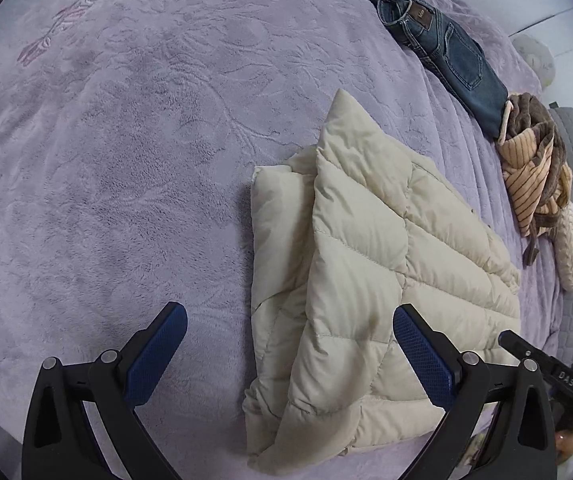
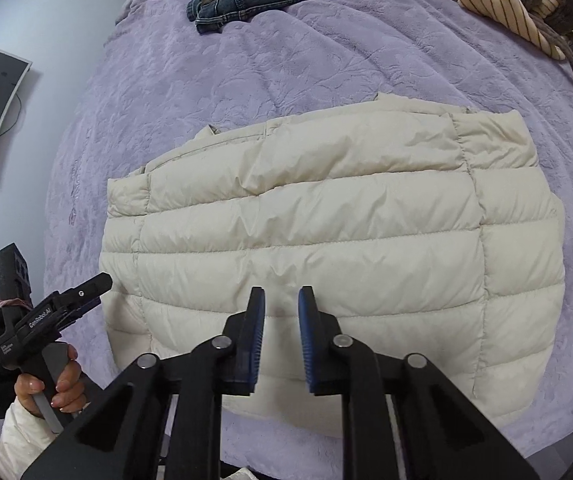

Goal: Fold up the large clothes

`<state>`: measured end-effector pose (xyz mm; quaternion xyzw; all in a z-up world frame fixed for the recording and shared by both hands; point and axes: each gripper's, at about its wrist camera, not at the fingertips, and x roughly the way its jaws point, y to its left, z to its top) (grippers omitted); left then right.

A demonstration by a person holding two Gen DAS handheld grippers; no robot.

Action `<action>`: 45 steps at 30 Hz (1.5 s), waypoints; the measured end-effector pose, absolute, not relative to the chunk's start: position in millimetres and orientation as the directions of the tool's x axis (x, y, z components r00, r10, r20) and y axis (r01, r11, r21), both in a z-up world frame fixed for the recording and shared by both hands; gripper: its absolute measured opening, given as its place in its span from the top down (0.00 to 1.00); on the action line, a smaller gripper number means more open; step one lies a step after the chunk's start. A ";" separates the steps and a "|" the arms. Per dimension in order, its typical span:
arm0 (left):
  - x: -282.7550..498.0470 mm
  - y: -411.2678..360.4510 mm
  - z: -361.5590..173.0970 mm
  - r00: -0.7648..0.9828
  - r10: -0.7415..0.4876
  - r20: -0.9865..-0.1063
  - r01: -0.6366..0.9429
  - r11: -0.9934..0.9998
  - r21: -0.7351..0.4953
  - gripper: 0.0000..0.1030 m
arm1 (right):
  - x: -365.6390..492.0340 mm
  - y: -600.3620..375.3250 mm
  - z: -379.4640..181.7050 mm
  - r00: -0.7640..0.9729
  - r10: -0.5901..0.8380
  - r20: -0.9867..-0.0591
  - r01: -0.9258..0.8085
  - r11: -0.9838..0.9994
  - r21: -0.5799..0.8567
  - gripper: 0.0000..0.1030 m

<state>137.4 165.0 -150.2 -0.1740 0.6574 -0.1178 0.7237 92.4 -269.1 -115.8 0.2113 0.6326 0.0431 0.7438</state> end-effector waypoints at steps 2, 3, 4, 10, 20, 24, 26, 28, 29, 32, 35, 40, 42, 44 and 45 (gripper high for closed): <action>140.4 172.2 -157.3 0.099 -0.432 -0.896 -0.064 0.896 -0.439 0.00 | 96.3 -267.3 -121.2 0.200 0.326 -0.924 0.192 0.911 0.364 0.85; 141.5 175.4 -161.3 0.091 -0.452 -0.888 -0.065 0.887 -0.458 0.00 | 98.9 -265.3 -125.4 0.198 0.329 -0.923 0.184 0.913 0.364 0.85; 142.8 177.5 -166.4 0.077 -0.480 -0.874 -0.068 0.872 -0.485 0.00 | 101.2 -262.3 -130.8 0.193 0.328 -0.925 0.173 0.916 0.361 0.85; 151.1 171.1 -202.4 -0.036 -0.657 -0.753 -0.084 0.752 -0.653 0.00 | 109.2 -254.4 -176.1 0.120 0.323 -0.939 0.201 0.918 0.342 0.85; 157.6 132.5 -207.3 -0.128 -0.662 -0.738 0.039 0.740 -0.671 0.30 | 107.5 -265.5 -199.7 0.125 0.388 -0.913 0.277 0.870 0.408 0.86; 151.4 110.7 -177.3 -0.128 -0.671 -0.730 0.117 0.721 -0.683 0.67 | 106.8 -265.0 -203.0 0.128 0.378 -0.917 0.287 0.871 0.399 0.86; 145.0 99.9 -152.4 -0.122 -0.719 -0.685 0.169 0.665 -0.728 0.69 | 105.1 -265.6 -204.4 0.130 0.370 -0.920 0.292 0.872 0.392 0.86; 136.9 85.3 -132.4 -0.138 -0.753 -0.644 0.215 0.611 -0.762 0.69 | 106.5 -266.6 -205.5 0.132 0.368 -0.920 0.299 0.870 0.391 0.86; 132.7 76.9 -124.6 -0.147 -0.754 -0.640 0.243 0.600 -0.762 0.69 | 106.4 -266.3 -206.0 0.136 0.368 -0.920 0.301 0.869 0.392 0.86; 123.5 54.5 -112.3 -0.173 -0.742 -0.648 0.296 0.588 -0.753 0.69 | 102.1 -268.0 -207.0 0.141 0.366 -0.920 0.302 0.869 0.392 0.86; 121.0 41.1 -107.9 -0.172 -0.729 -0.663 0.316 0.597 -0.738 0.69 | 100.6 -273.6 -209.7 0.138 0.377 -0.916 0.311 0.861 0.401 0.86; 124.4 42.6 -102.9 -0.143 -0.723 -0.676 0.298 0.620 -0.726 0.69 | 108.5 -277.5 -192.7 0.097 0.380 -0.920 0.262 0.882 0.392 0.86; 123.9 49.5 -101.6 -0.124 -0.711 -0.692 0.290 0.641 -0.710 0.69 | 111.9 -283.0 -175.6 0.134 0.396 -0.908 0.210 0.885 0.416 0.86; 123.4 53.0 -101.0 -0.108 -0.698 -0.708 0.268 0.665 -0.697 0.69 | 116.0 -293.3 -157.7 0.188 0.407 -0.894 0.178 0.881 0.438 0.86; 124.8 53.6 -99.8 -0.101 -0.693 -0.714 0.256 0.675 -0.692 0.69 | 118.8 -300.7 -150.0 0.218 0.408 -0.887 0.173 0.878 0.446 0.86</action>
